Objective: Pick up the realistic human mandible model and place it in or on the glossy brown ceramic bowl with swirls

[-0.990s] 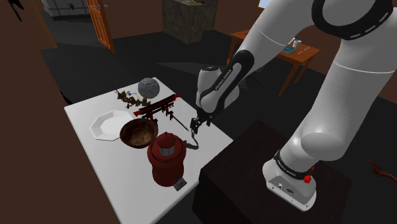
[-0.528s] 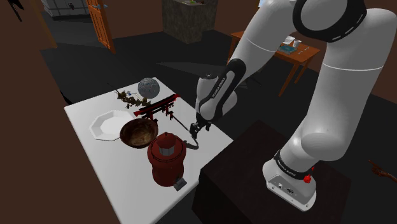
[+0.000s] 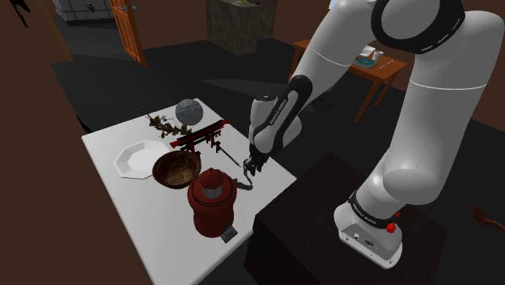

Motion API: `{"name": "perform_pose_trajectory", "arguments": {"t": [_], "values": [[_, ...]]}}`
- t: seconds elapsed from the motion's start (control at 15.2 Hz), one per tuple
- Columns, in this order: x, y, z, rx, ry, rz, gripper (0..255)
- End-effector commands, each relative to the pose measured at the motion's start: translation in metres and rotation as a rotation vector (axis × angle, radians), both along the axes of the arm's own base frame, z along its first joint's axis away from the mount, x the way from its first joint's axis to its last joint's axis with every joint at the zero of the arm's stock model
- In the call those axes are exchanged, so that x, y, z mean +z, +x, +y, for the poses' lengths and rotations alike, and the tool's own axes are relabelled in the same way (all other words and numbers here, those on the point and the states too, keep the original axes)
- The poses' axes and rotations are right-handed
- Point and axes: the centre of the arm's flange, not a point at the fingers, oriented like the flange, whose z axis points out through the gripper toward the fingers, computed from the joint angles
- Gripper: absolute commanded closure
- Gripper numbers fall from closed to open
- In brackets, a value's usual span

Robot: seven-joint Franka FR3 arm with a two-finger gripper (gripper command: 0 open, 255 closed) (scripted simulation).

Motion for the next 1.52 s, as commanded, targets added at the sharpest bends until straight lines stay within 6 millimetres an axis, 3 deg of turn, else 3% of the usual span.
{"name": "perform_pose_trajectory", "arguments": {"t": [0.0, 0.46, 0.53, 0.73, 0.79, 1.25, 1.45], "values": [[0.000, 0.000, 0.000, 0.000, 0.000, 0.000, 255], [0.000, 0.000, 0.000, 0.000, 0.000, 0.000, 255], [0.000, 0.000, 0.000, 0.000, 0.000, 0.000, 0], [-0.017, 0.022, 0.047, -0.312, -0.178, -0.051, 0], [-0.019, 0.025, 0.050, -0.339, -0.193, -0.056, 0], [-0.059, 0.023, 0.045, -0.339, -0.193, -0.056, 0], [-0.059, 0.023, 0.045, -0.339, -0.193, -0.056, 0]]}}
